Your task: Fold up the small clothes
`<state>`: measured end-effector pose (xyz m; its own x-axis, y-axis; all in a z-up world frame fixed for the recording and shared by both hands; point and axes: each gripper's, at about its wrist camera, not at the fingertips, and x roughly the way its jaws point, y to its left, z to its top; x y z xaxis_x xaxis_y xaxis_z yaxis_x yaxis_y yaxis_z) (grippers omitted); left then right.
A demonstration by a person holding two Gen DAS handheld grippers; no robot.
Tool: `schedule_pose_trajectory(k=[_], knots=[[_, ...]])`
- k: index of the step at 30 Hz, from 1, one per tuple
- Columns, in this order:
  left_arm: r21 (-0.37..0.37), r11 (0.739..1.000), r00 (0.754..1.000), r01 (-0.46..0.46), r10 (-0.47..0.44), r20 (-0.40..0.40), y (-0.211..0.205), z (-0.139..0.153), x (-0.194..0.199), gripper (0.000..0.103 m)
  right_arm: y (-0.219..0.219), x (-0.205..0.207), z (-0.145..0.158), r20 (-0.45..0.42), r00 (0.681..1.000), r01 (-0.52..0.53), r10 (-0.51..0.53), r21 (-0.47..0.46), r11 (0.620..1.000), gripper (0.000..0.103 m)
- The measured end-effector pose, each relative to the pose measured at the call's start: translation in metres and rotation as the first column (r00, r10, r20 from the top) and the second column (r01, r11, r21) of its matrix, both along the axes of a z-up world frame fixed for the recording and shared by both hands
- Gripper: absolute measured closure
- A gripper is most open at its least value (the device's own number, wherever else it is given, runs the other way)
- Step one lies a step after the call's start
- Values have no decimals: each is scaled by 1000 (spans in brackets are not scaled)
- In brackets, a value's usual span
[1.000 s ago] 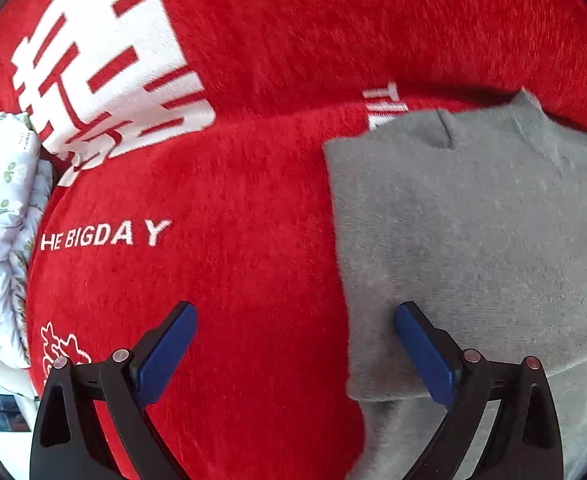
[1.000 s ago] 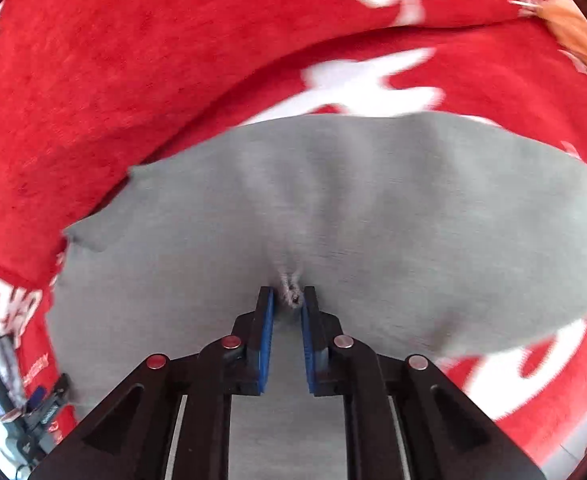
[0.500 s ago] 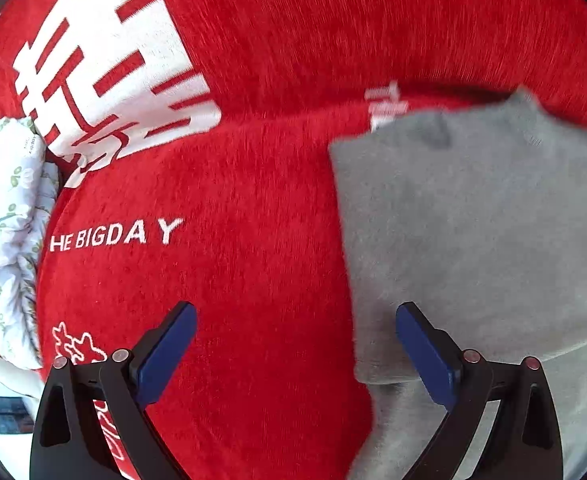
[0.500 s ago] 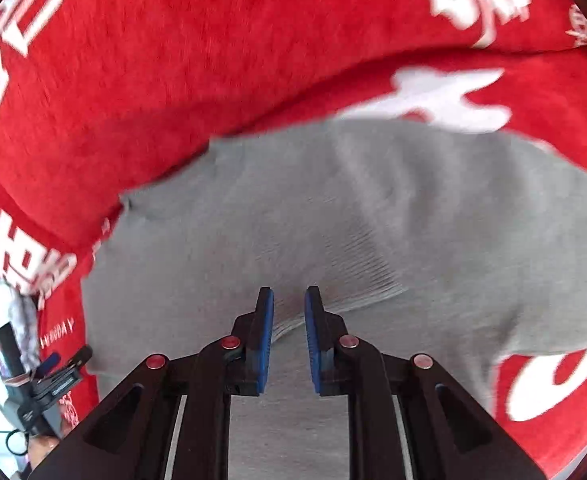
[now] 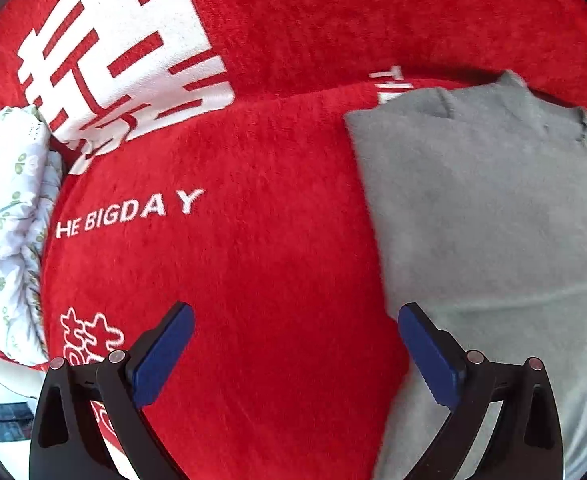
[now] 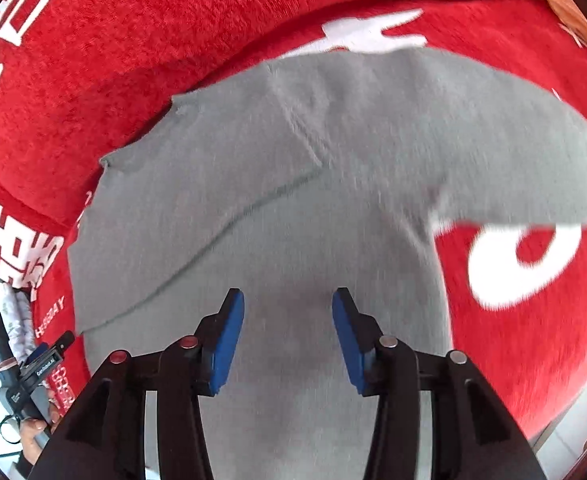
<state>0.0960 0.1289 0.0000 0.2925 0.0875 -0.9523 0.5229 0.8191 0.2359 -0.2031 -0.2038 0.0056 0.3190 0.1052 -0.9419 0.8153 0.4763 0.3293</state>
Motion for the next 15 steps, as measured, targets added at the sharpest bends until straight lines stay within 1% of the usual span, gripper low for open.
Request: schedule_pose_trajectory(k=[1, 2, 4, 7, 9, 14, 15], knots=[[-12, 1000, 1000, 15, -15, -17, -2, 4, -7, 1, 5, -3, 0, 0, 1000, 8, -8, 16, 1000, 46], [-17, 1000, 999, 21, -22, -25, -4, 5, -10, 1, 11, -5, 0, 0, 1000, 14, -14, 29, 999, 45], [-34, 998, 997, 50, -52, -53, -12, 9, -24, 1, 20, -7, 0, 1, 1000, 20, -20, 40, 999, 45], [-55, 995, 993, 86, -90, -74, -24, 15, -38, 1, 31, -11, -1, 6, 999, 36, -37, 63, 997, 44], [-68, 992, 989, 108, -114, -90, -33, 17, -46, 1, 33, -17, 0, 7, 999, 46, -46, 73, 996, 42], [-97, 984, 980, 150, -161, -120, -59, 20, -67, 1, 34, -30, 0, 4, 998, 67, -68, 83, 994, 41], [-100, 982, 977, 161, -172, -123, -63, 20, -71, 1, 33, -34, 0, 3, 997, 74, -74, 86, 994, 39]])
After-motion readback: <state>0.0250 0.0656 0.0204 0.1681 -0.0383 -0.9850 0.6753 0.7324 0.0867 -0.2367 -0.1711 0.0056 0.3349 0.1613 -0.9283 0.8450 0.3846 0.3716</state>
